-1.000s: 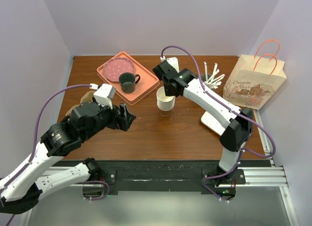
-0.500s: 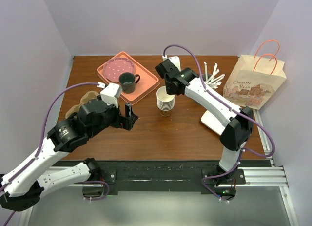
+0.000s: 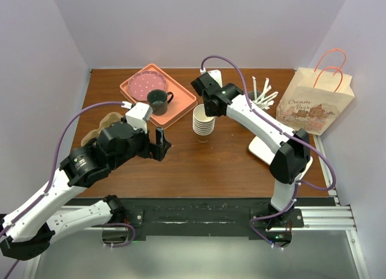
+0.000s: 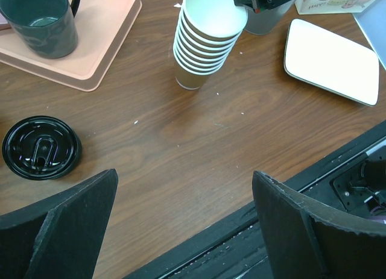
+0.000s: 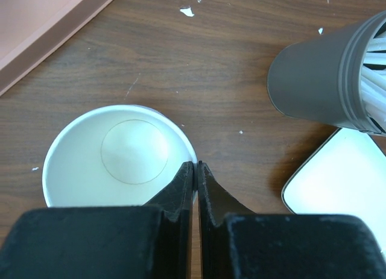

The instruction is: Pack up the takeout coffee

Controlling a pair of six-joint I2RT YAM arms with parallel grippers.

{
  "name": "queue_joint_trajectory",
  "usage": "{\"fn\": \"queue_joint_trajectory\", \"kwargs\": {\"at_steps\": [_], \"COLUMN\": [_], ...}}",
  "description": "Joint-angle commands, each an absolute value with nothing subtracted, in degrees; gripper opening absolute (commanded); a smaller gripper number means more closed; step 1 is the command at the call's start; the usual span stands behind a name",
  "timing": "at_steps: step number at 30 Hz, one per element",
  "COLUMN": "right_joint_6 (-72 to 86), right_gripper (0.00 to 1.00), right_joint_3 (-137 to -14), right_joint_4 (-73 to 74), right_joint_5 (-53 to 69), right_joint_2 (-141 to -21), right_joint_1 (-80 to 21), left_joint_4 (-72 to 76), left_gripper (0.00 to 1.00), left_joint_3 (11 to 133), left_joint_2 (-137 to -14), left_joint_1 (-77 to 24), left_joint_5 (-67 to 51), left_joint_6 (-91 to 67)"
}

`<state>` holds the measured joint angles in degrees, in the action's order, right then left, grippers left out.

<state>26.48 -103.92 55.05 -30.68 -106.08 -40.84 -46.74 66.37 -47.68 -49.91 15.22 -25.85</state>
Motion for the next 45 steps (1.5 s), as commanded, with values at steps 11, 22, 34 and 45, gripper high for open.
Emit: {"fn": "queue_joint_trajectory", "kwargs": {"at_steps": [11, 22, 34, 45], "right_joint_6": [26.63, 28.82, 31.73, 33.75], "right_gripper": [0.00, 0.00, 0.00, 0.00], "right_joint_3": [-110.57, -99.44, -86.49, -96.93], "right_joint_4": [55.11, 47.84, 35.33, 43.67], "right_joint_5": [-31.73, -26.83, -14.68, -17.66], "right_joint_2": [-104.15, -98.01, -87.98, -88.77], "right_joint_1": [-40.69, -36.04, -30.67, -29.44], "left_joint_4": [-43.59, -43.68, -43.77, -43.07], "left_gripper": [0.99, 0.99, 0.98, 0.98], "left_joint_3": [66.27, 66.53, 67.24, 66.71], "left_joint_2": [-48.51, -48.51, -50.10, -50.01], "left_joint_1": [-50.01, -50.01, -50.01, -50.01], "left_joint_5": [15.21, 14.15, 13.36, 13.36], "left_joint_6": [-25.14, -26.19, -26.46, -27.86]}}
